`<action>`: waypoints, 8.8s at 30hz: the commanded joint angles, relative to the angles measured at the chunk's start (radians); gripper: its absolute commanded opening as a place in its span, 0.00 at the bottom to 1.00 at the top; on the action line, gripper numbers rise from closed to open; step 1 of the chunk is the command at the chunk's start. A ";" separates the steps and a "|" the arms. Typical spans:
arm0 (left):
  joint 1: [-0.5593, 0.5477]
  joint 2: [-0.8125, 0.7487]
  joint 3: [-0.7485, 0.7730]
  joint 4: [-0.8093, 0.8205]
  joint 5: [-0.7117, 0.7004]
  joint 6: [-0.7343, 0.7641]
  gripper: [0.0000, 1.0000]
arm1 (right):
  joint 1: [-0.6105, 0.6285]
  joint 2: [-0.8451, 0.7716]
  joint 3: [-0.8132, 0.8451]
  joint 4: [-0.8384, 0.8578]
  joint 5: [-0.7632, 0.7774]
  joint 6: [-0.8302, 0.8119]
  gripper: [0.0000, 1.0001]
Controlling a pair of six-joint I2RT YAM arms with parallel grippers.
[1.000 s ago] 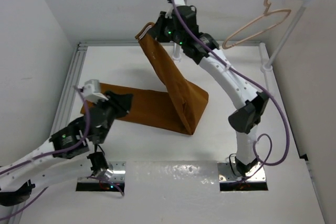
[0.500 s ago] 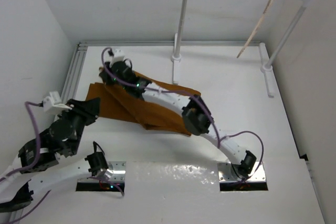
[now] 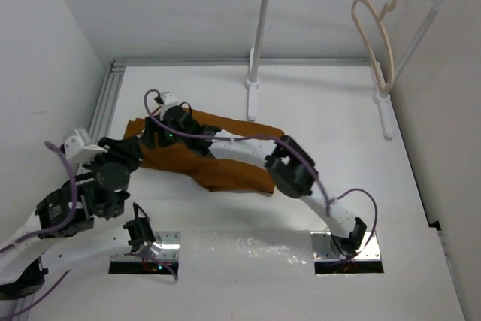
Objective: Place the trousers on the hanger
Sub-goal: Fold the trousers at the center of the board, then pick up the hanger from the clothesline, then place the trousers on the hanger.
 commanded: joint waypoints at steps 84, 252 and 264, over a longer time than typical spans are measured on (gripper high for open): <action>0.313 0.950 -0.357 1.200 1.080 0.330 0.00 | -0.310 -1.643 -1.211 -0.489 0.426 -0.148 0.00; 0.199 1.776 0.860 0.966 1.286 0.284 0.12 | -0.590 -1.446 -1.367 -0.546 0.341 -0.286 0.00; 0.201 1.583 0.523 1.171 1.292 0.253 0.00 | -0.590 -1.651 -1.372 -0.624 0.336 -0.196 0.71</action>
